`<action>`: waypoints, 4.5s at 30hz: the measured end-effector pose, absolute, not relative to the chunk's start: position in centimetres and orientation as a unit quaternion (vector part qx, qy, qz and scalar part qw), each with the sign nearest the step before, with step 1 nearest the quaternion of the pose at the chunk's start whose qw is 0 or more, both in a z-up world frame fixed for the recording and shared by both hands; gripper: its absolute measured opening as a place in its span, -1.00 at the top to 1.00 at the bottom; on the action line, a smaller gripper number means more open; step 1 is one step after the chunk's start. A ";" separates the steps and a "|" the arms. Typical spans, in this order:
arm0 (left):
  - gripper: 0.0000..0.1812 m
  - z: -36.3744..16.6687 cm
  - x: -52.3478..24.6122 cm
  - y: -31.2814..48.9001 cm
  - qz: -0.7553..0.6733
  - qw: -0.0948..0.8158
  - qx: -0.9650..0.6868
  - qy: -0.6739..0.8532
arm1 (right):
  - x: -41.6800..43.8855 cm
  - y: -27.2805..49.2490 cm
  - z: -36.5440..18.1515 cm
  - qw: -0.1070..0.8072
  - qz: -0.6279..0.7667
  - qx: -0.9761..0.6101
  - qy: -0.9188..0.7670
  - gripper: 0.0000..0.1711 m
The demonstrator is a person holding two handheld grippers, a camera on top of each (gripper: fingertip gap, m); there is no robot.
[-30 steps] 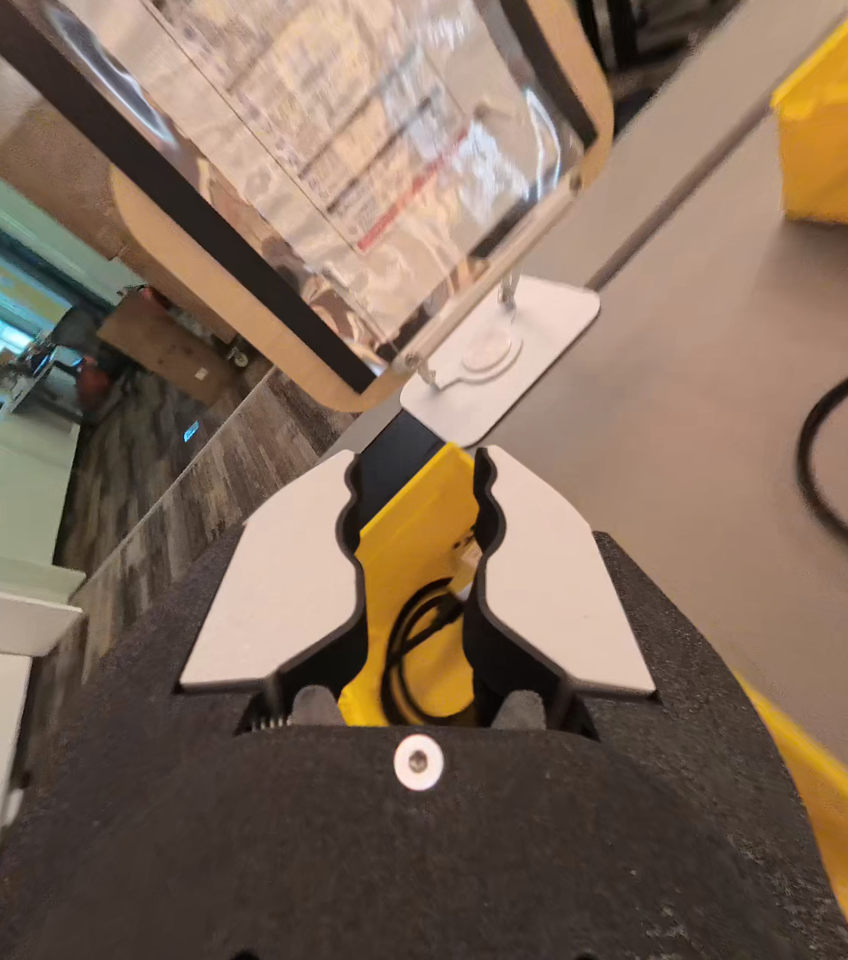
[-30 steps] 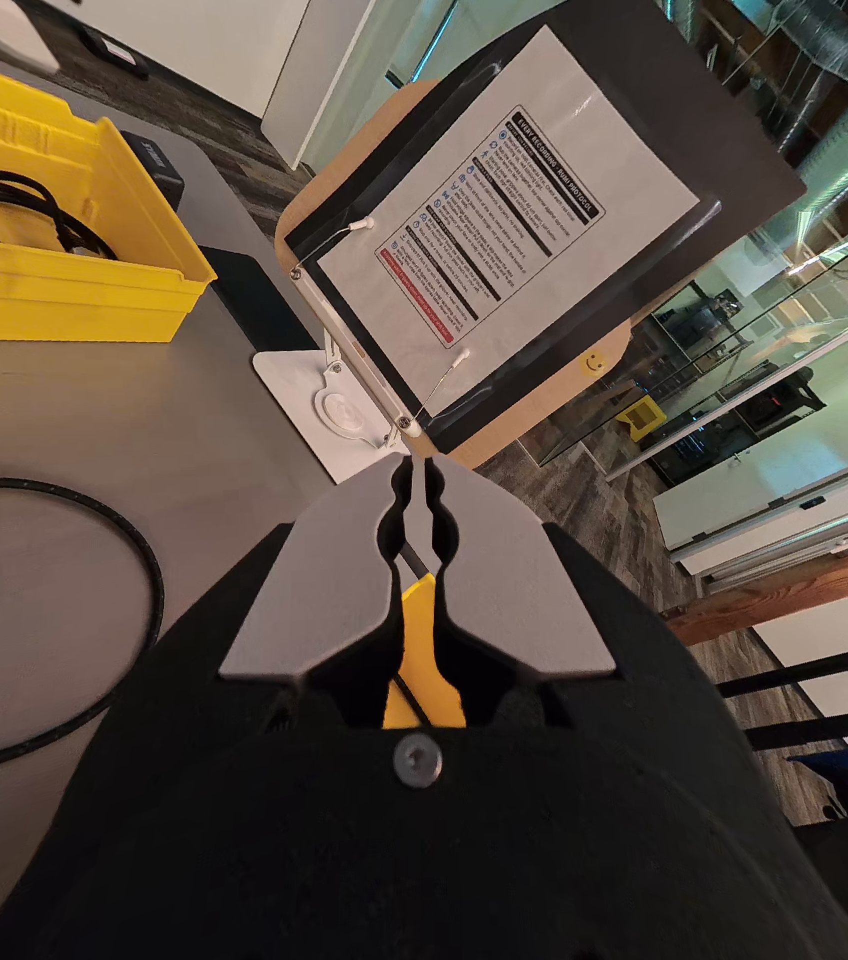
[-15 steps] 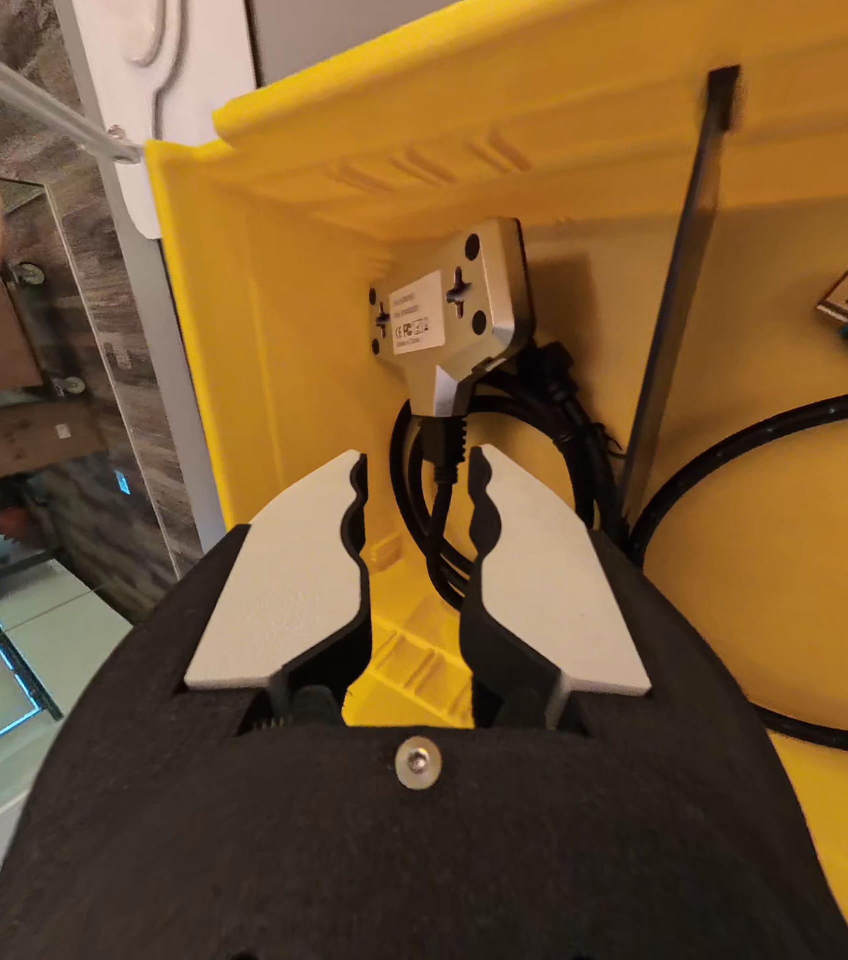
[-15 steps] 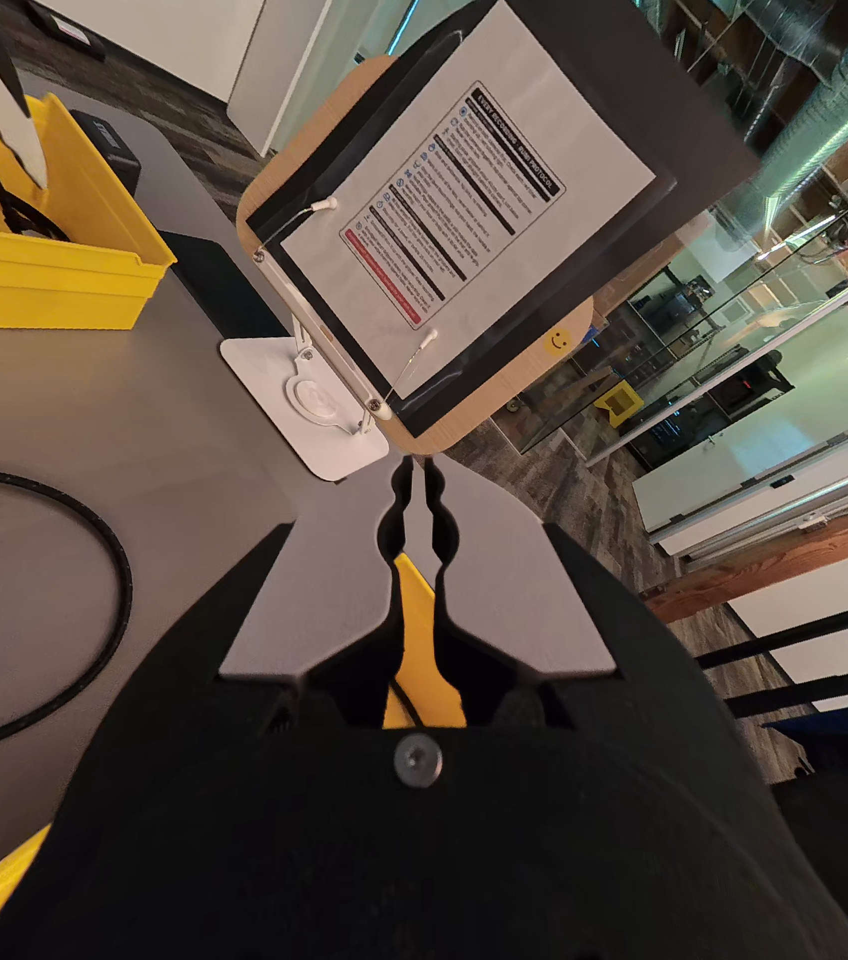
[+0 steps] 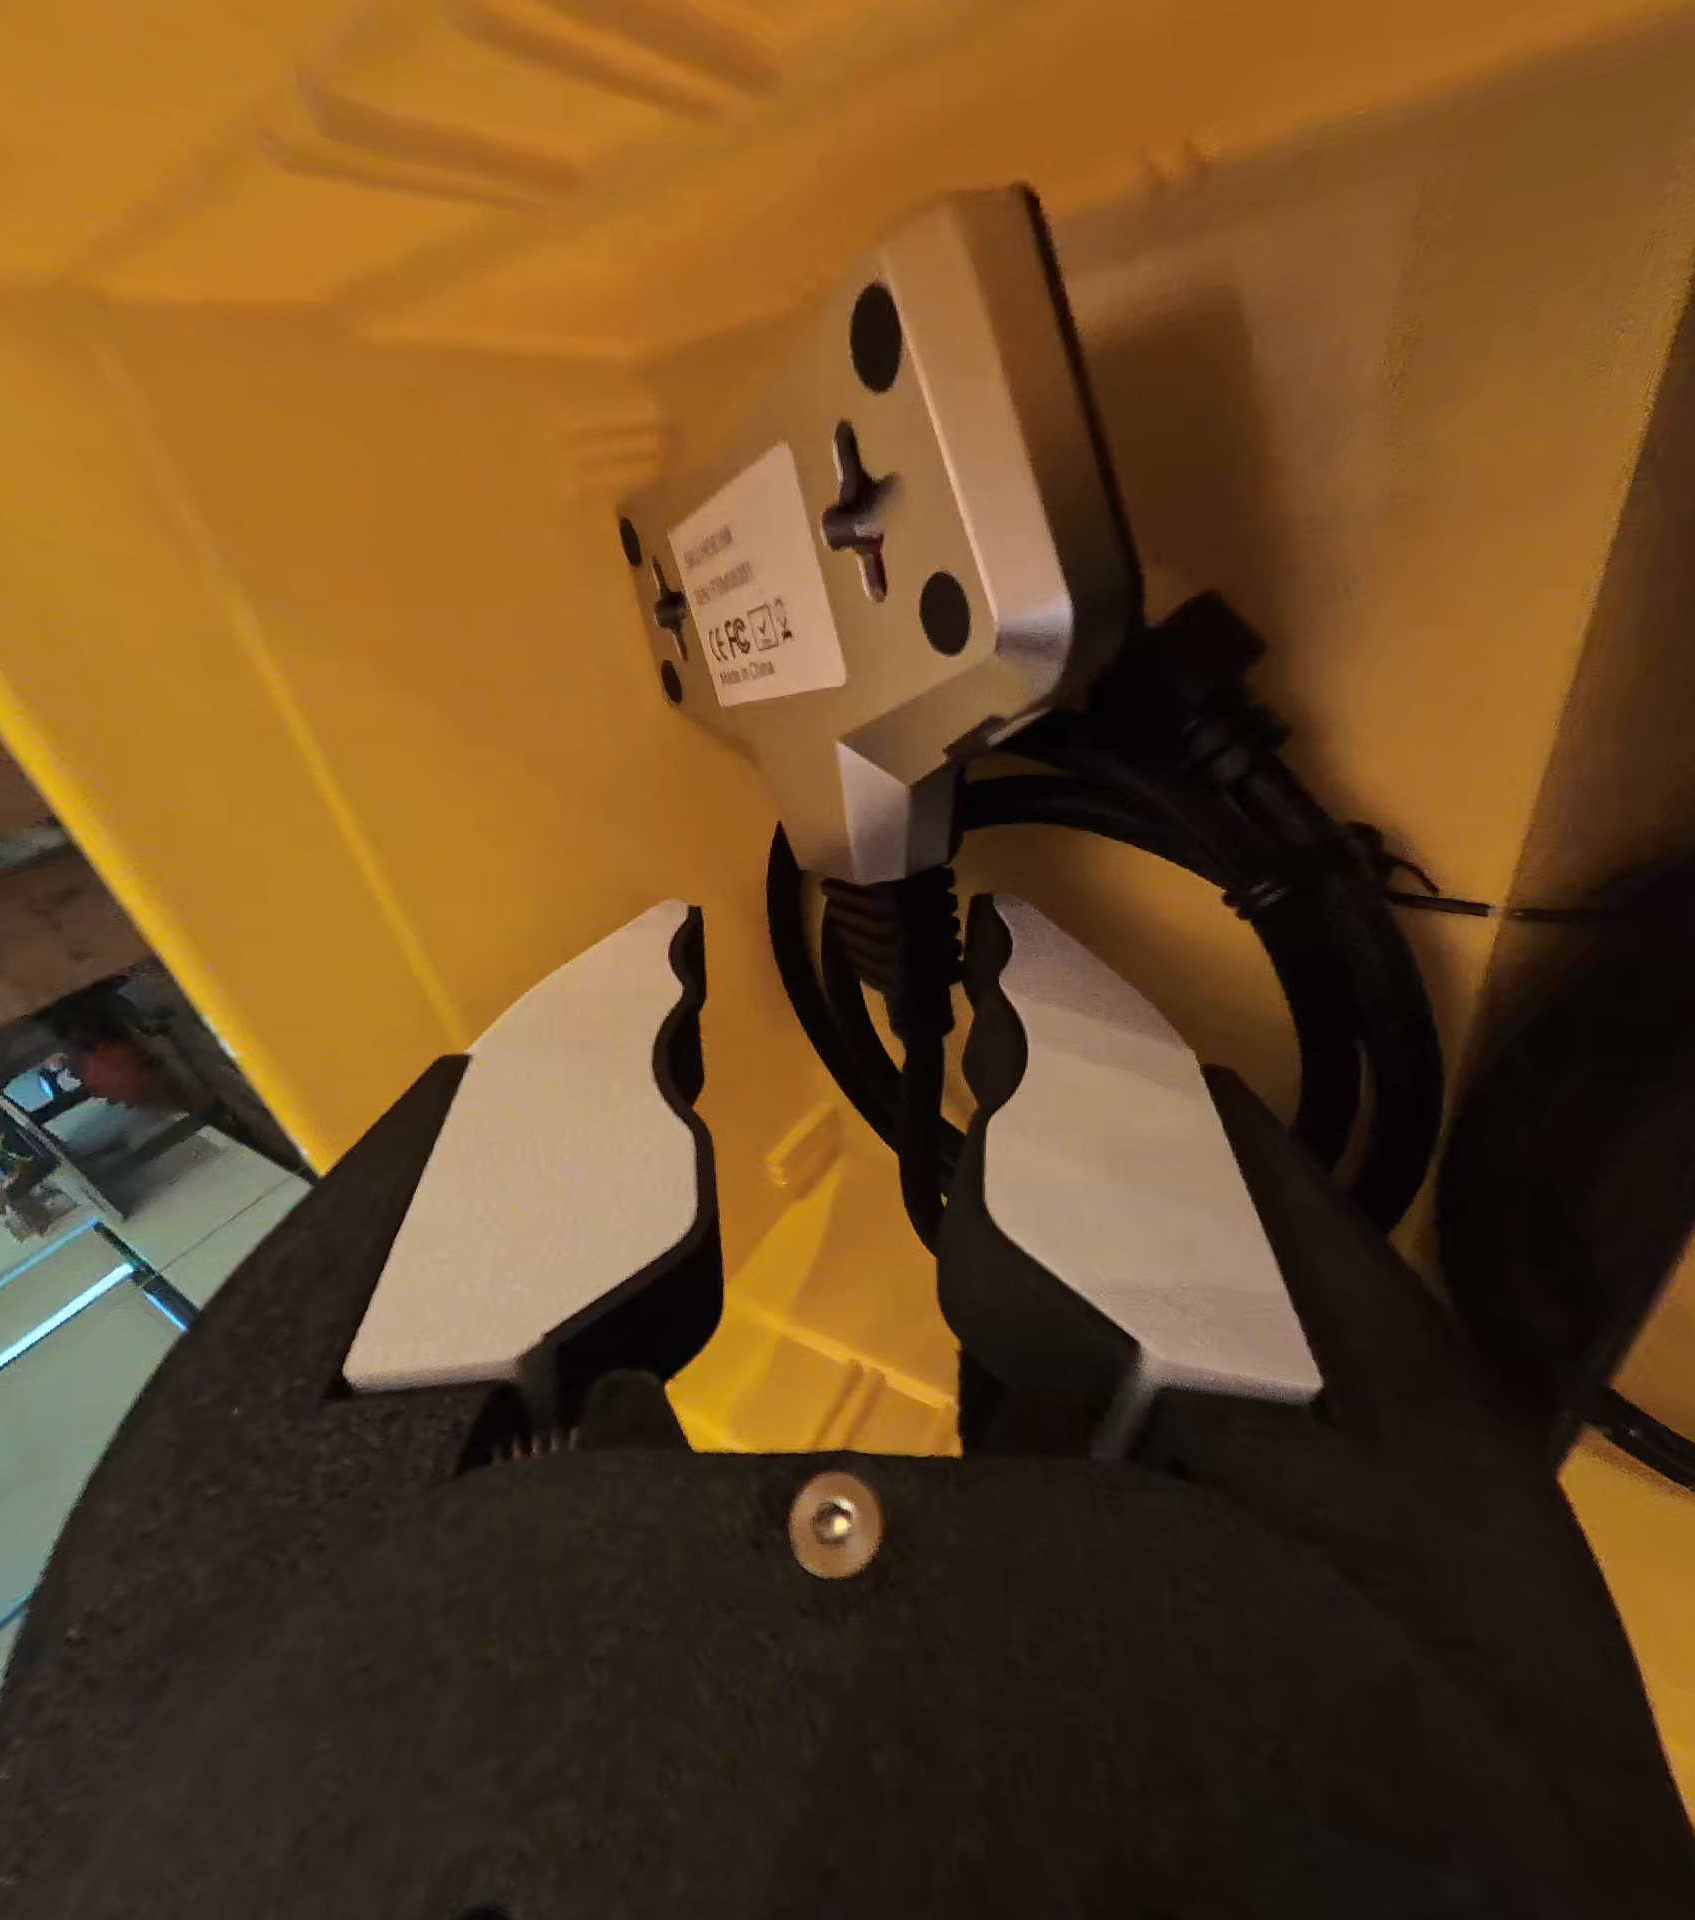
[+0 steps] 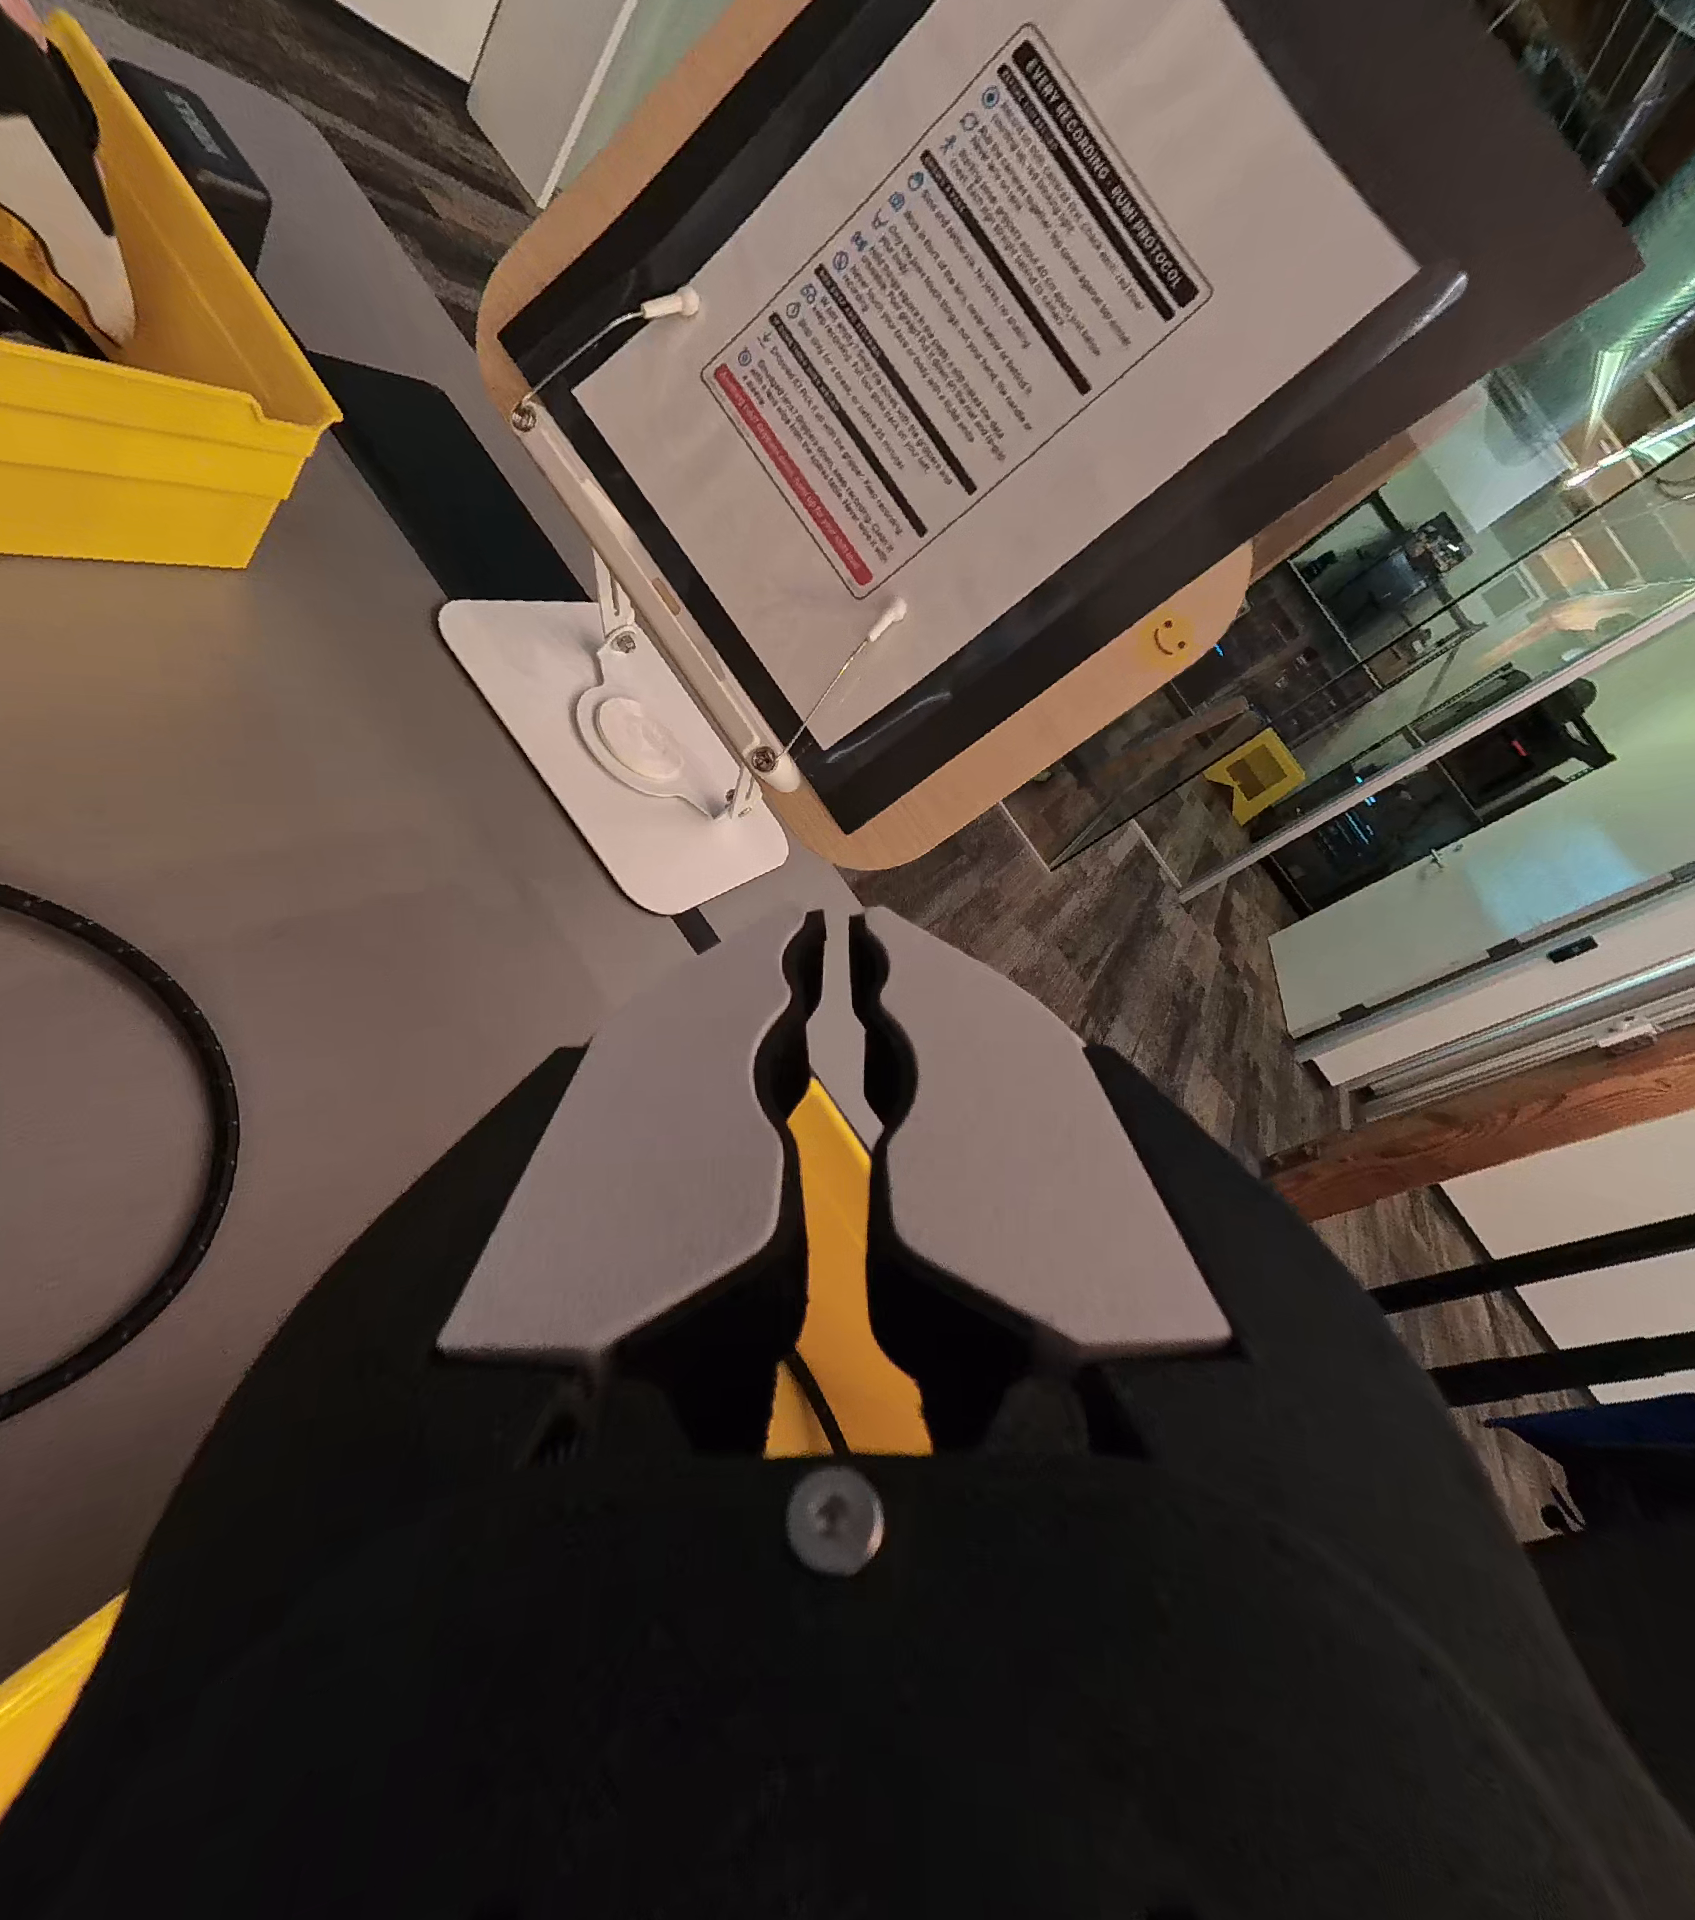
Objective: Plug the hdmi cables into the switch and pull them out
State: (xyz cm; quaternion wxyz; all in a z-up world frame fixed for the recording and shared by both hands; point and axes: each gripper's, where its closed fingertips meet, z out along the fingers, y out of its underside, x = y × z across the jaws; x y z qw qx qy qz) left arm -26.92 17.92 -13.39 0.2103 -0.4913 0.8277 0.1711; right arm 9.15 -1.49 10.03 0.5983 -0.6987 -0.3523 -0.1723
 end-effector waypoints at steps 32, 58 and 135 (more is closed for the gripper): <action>0.83 14.9 -21.9 14.0 0.187 0.550 -0.446 0.681 | 7.3 -0.7 10.1 0.615 -0.143 -0.680 -0.374 0.94; 0.85 6.6 -5.5 -2.3 0.010 0.583 -0.291 0.758 | -5.5 -6.0 9.8 0.677 -0.169 -0.414 -0.585 0.58; 0.87 -1.0 -8.6 -16.2 -0.310 0.295 -0.688 0.586 | -0.9 -5.5 3.4 0.475 -0.011 -0.652 -0.591 0.62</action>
